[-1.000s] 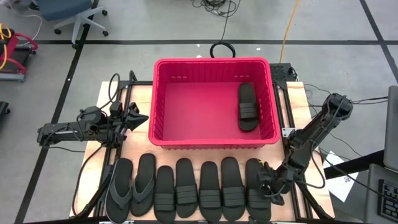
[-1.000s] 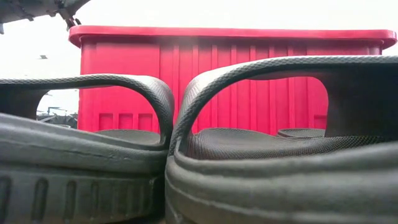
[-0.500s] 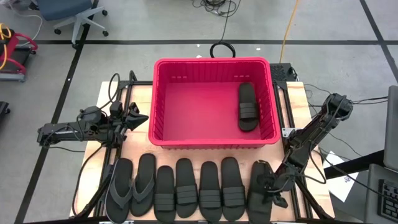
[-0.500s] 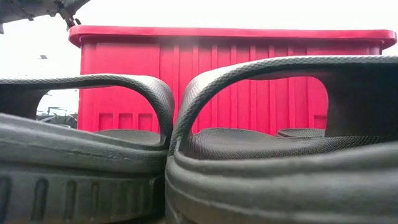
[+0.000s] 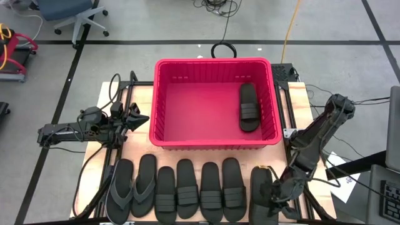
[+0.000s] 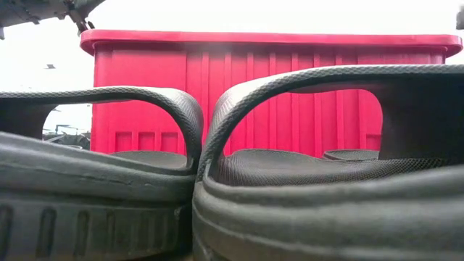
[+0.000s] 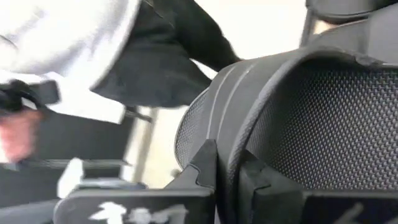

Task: Pick and place slides into bin
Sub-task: Put the black slide into the red bin

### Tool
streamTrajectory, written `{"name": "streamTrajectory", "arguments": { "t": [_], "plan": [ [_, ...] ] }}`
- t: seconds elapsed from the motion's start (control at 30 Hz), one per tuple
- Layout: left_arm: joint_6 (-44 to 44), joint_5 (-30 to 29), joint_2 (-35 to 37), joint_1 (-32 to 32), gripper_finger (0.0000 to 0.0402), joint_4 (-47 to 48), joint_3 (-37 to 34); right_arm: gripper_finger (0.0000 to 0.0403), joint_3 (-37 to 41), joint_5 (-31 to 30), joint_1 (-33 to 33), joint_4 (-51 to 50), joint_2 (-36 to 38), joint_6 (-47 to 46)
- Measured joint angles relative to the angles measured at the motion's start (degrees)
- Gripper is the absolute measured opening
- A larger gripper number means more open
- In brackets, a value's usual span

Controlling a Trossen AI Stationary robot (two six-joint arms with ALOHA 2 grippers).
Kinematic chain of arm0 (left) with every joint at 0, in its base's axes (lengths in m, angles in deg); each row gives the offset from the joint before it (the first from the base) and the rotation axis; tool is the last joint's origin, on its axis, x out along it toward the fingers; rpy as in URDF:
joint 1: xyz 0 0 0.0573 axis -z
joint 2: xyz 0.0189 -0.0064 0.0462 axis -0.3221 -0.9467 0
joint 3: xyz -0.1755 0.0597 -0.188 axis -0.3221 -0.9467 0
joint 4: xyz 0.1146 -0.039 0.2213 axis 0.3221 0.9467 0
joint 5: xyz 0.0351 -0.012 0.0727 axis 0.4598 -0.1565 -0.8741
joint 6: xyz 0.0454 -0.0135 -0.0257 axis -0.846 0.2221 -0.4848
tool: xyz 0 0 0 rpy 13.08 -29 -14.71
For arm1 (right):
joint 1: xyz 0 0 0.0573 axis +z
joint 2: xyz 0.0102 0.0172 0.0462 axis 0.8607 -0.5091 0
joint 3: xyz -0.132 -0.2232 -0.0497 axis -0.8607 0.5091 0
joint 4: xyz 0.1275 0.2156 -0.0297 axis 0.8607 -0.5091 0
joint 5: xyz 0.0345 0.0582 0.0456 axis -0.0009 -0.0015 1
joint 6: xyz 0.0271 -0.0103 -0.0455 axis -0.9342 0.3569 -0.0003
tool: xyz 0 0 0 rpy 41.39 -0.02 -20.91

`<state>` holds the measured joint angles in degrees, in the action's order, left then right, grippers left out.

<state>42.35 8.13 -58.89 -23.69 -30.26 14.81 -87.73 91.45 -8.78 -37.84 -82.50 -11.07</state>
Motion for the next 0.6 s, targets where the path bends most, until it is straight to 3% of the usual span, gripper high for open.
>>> {"name": "streamTrajectory", "arguments": {
  "t": [0.13,0.27,0.43,0.6],
  "plan": [
    [0.0,0.0,0.0,0.0,0.0026,0.0,0.0,0.0005,-15.5,-1.7,-5.8,-23.6,0.1,8.4],
    [0.0,-0.1,0.0,0.0,0.0026,0.0,0.0,0.0005,-31.4,-7.7,-12.9,-42.4,0.3,17.7],
    [-0.1,-3.1,0.0,0.0,0.0026,0.1,0.0,0.0005,-48.1,-16.5,-23.9,-59.7,0.9,30.6],
    [-0.1,-7.2,0.0,0.0,0.0026,0.1,0.0,0.0006,-58.9,-18.5,-41.8,-71.8,2.7,45.0]
  ]
}}
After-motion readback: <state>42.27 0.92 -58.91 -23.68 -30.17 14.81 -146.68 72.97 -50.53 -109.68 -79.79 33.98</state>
